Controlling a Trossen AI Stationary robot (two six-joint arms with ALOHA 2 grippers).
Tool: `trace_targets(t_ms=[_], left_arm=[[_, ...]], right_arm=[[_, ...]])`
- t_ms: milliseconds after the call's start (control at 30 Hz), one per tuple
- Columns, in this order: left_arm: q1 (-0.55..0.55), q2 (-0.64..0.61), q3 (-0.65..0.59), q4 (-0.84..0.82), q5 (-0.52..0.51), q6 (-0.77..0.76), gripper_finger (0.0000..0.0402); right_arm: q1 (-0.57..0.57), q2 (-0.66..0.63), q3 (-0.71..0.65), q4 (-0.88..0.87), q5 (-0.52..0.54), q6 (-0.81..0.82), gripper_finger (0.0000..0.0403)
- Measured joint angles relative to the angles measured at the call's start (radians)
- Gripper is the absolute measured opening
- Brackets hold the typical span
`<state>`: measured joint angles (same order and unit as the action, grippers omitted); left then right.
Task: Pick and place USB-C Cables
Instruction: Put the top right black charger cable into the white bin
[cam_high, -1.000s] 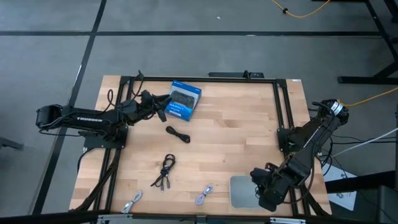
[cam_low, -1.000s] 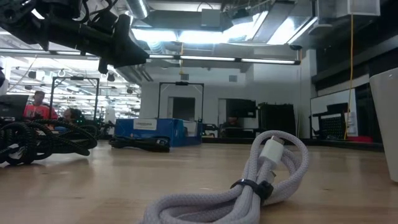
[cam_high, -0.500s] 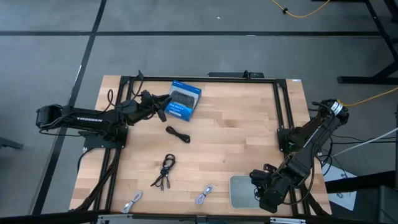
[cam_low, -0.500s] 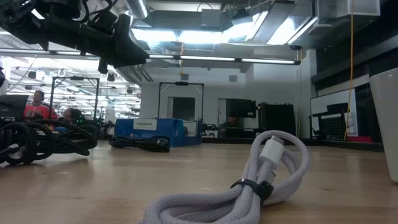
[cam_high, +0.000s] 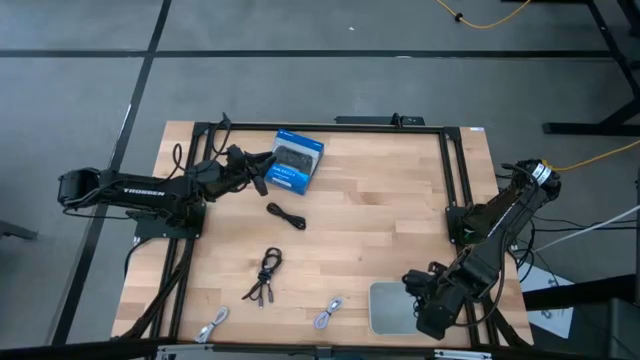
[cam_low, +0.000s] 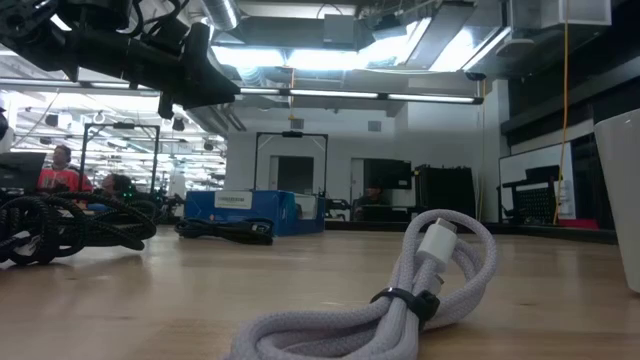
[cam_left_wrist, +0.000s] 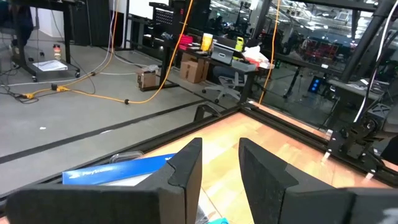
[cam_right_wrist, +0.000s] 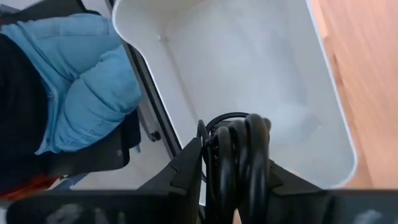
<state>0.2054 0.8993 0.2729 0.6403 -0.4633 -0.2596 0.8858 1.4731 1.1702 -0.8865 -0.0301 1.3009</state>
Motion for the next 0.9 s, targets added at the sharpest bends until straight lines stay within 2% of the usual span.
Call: trace_targets(t_ms=[233,900], left_arm=[[0.0,0.0,0.0,0.0,0.0,0.0,0.0098],[-0.001,0.0,0.0,-0.003,0.015,0.0,0.0098]], right_arm=[[-0.006,0.0,0.0,0.011,-0.024,-0.014,0.008],[-0.006,0.0,0.0,0.011,0.038,-0.027,0.008]])
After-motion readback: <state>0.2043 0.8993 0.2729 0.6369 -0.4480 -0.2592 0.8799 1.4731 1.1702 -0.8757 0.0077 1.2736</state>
